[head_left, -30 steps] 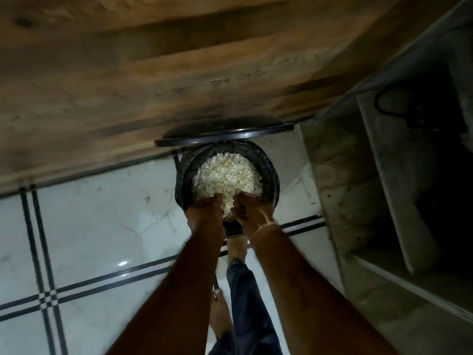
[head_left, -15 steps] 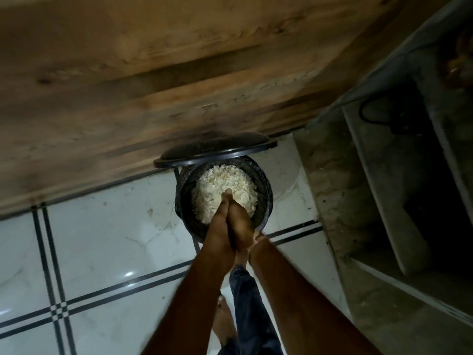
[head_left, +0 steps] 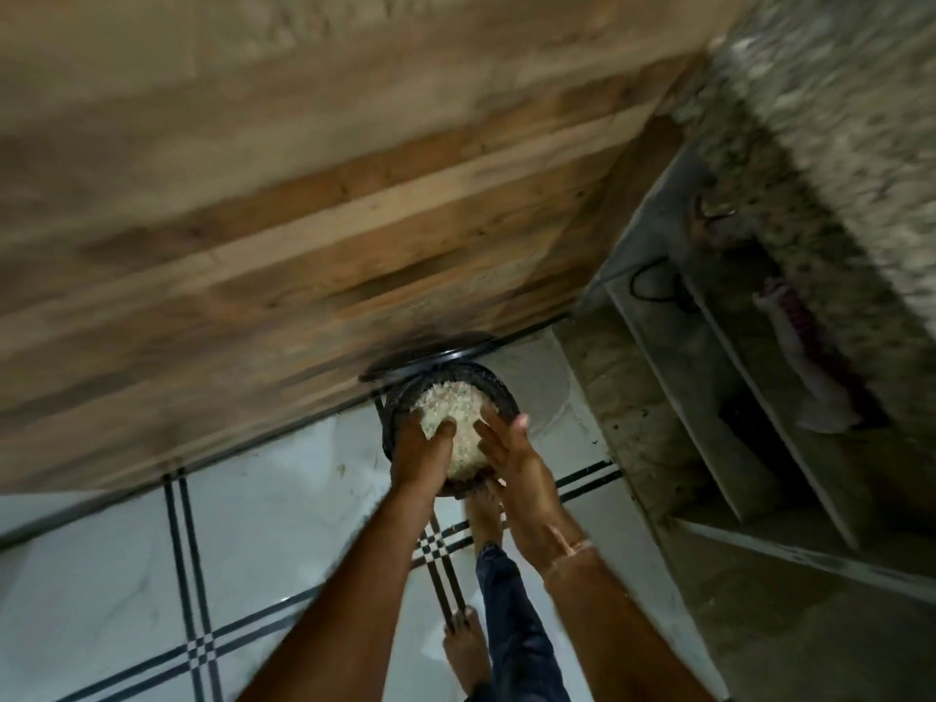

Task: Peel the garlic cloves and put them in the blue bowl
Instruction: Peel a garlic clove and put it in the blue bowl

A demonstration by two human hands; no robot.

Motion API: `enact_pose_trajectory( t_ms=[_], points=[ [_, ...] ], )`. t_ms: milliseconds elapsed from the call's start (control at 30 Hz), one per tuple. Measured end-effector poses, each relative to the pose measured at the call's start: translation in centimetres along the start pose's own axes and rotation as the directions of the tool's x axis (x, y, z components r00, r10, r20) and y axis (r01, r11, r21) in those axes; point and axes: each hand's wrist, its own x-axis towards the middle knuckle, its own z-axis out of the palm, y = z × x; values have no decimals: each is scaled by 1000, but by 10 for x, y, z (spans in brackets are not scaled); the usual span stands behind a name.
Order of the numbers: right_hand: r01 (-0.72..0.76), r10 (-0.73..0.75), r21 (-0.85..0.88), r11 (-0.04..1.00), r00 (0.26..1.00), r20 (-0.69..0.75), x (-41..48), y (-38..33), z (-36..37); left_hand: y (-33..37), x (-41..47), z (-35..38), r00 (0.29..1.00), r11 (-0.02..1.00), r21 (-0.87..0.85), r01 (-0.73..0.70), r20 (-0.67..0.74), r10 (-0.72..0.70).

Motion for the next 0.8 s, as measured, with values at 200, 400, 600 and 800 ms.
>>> enact_pose_trajectory(
  t_ms=[200,400,600,800],
  points=[
    [164,-173,-160,973,984,-43,-138,-29,-44,41,-155,-10,966,958,129,-256,56,251],
    [336,-421,-336,880,879,-223,-251,-23,-134,72,-285,36,851,813,265,-518,254,459],
    [403,-618,-521,752,707,-344,-319,-10,-248,82,-369,129,646,555,332,-763,423,635],
    [308,-698,-671,674,563,-443,-371,4,-384,80,-446,265,527,406,338,-849,562,638]
  ],
)
